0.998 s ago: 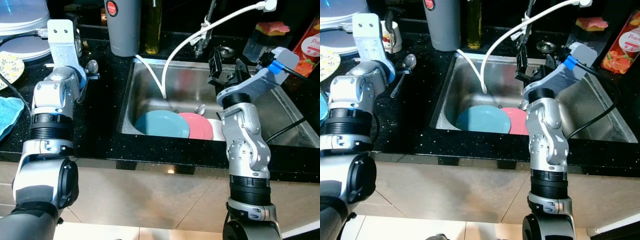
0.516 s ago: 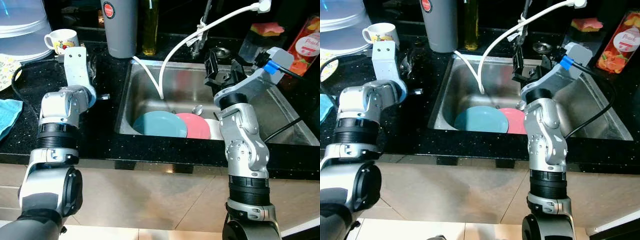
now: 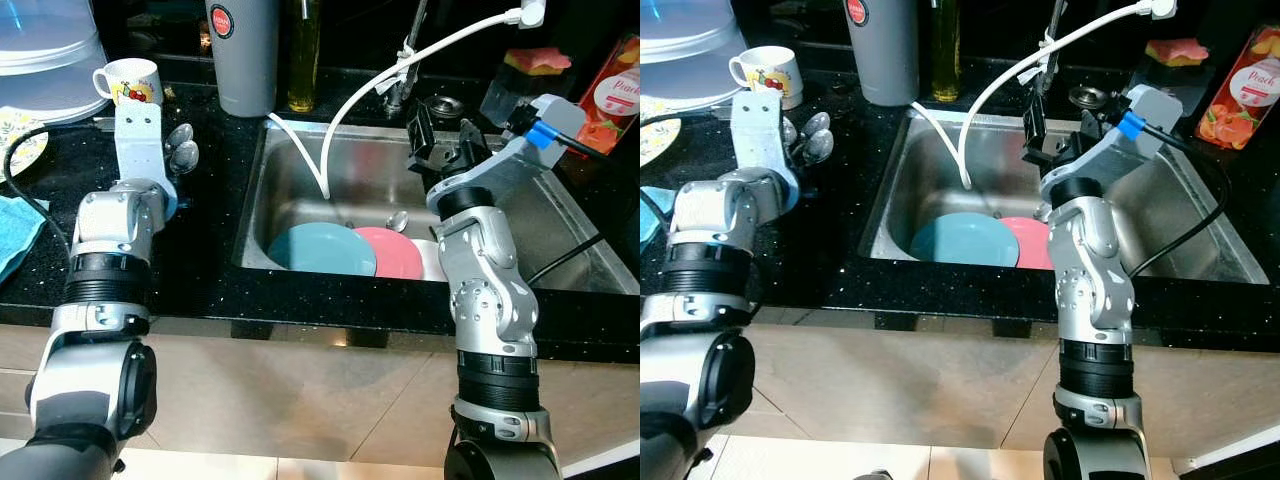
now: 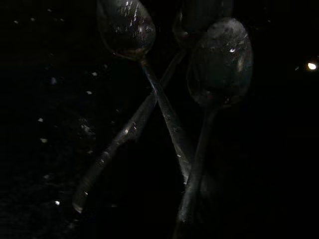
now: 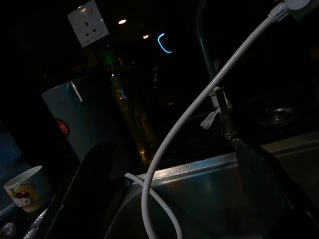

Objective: Kitchen organization

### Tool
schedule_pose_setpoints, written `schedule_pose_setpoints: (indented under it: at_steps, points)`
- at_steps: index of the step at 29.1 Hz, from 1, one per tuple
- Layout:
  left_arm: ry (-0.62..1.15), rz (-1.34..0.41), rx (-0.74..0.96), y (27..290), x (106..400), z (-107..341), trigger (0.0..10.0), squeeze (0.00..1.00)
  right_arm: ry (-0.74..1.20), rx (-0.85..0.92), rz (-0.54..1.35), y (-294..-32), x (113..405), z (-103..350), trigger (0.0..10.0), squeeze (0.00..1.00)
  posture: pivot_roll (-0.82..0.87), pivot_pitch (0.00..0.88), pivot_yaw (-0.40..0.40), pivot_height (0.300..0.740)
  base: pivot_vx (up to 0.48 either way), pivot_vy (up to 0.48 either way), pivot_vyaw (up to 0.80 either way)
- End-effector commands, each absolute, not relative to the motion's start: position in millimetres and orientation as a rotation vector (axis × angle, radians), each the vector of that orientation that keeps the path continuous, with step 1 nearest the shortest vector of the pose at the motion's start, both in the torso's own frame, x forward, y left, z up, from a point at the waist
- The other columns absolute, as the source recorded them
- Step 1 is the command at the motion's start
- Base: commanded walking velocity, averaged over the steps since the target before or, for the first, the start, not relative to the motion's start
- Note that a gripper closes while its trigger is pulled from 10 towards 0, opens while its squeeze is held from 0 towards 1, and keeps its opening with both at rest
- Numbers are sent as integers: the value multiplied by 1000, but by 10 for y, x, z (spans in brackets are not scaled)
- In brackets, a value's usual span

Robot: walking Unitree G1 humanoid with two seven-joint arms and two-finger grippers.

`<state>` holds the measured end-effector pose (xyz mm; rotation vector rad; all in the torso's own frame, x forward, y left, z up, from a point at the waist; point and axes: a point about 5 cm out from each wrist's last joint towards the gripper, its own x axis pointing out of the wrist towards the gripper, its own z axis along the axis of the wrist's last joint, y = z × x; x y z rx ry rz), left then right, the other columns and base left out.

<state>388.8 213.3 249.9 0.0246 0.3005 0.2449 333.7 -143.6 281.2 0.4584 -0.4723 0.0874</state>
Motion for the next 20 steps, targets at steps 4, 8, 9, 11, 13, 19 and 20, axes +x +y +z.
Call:
schedule_pose_setpoints:
  at_steps: [4,8,9,11,13,19,20]
  points:
    - [219,211,108,2141,3906,2691,10000,0,-461,461,94,-1420,3346,2805,10000,0,270,55,-36,740,0,0,0]
    - [185,157,112,2092,3917,2799,10000,0,-459,462,93,-1420,3344,2807,10000,0,268,64,-35,740,0,0,0]
    - [180,144,102,2079,3918,2815,10000,0,-459,462,93,-1420,3343,2805,10000,0,268,64,-35,740,0,0,0]
    - [208,100,38,2038,3922,2792,9765,0,-458,463,93,-1417,3343,2801,10000,0,269,66,-35,740,0,0,0]
    - [227,85,14,2023,3923,2753,9294,0,-457,464,92,-1418,3343,2800,10000,0,269,66,-35,740,0,0,0]
    - [277,90,-24,2068,3938,2630,7765,0,-458,463,88,-1425,3342,2801,10000,0,266,70,-32,740,0,0,0]
    - [280,93,-26,2079,3943,2624,7765,0,-457,463,88,-1425,3344,2802,10000,0,265,71,-32,740,0,0,0]
